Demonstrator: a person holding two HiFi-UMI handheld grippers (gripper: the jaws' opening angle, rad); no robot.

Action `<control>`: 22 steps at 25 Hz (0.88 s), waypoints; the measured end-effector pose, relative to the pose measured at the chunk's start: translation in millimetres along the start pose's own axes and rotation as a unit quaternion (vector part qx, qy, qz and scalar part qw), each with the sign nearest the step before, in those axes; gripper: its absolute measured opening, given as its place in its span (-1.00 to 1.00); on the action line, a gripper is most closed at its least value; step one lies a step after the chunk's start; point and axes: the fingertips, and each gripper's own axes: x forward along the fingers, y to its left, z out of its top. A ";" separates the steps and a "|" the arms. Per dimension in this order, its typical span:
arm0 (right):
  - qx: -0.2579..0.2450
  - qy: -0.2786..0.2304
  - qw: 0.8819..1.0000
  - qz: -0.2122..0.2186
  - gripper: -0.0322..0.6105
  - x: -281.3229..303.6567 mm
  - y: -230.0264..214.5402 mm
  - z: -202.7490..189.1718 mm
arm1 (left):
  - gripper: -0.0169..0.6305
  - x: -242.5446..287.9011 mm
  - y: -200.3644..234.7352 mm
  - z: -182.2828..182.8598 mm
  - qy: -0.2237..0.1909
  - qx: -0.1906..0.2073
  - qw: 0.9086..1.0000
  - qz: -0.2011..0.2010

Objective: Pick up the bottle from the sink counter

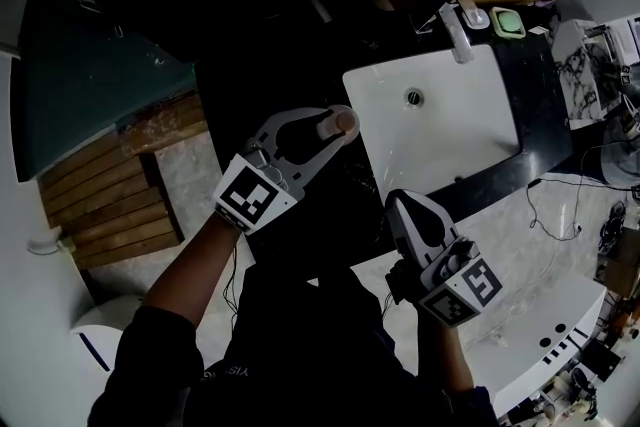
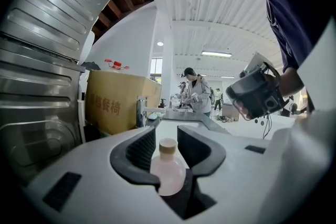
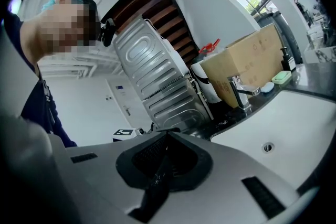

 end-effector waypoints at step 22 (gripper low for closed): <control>0.020 0.013 1.000 -0.004 -0.82 10.0 -27.5 -14.1 | -0.42 28.5 0.8 -33.0 0.035 0.031 0.999 -0.020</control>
